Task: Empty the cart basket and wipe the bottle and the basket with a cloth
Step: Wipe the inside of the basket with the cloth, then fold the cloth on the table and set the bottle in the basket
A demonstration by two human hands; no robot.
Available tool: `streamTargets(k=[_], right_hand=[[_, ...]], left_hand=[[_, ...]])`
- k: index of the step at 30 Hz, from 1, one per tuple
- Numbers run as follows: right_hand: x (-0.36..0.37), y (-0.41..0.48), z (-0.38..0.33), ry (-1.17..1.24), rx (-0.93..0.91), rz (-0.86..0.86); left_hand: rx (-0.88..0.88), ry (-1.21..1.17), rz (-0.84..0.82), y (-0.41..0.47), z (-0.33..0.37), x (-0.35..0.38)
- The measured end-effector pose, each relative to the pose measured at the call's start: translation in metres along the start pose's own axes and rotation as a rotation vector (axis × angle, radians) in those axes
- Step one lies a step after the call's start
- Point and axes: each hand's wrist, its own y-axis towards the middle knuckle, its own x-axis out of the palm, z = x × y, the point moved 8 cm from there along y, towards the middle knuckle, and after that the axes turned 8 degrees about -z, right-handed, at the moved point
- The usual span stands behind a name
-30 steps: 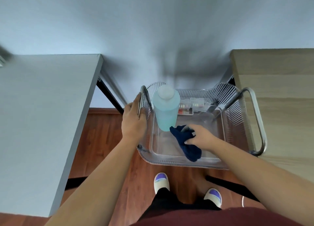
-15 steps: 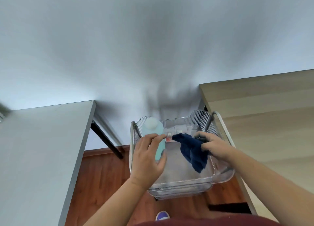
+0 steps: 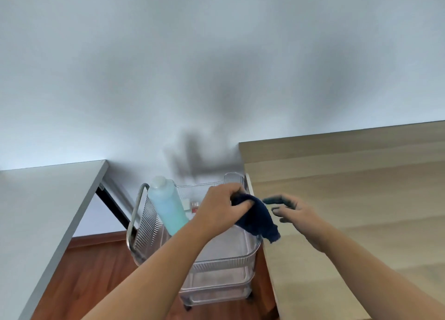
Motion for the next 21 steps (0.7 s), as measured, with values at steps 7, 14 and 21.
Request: streamTargets(k=[7, 14, 21], right_hand=[[-0.014, -0.052, -0.006, -0.137, -0.116, -0.127], [-0.033, -0.060, -0.020, -0.291, -0.185, -0.036], [-0.071, -0.079, -0.010, -0.449, -0.156, 0.071]], left_hand=[[-0.050, -0.008, -0.234, 0.020, 0.054, 0.030], [0.015, -0.129, -0.450, 0.013, 0.083, 0.050], [-0.067, -0.205, -0.459, 0.015, 0.063, 0.057]])
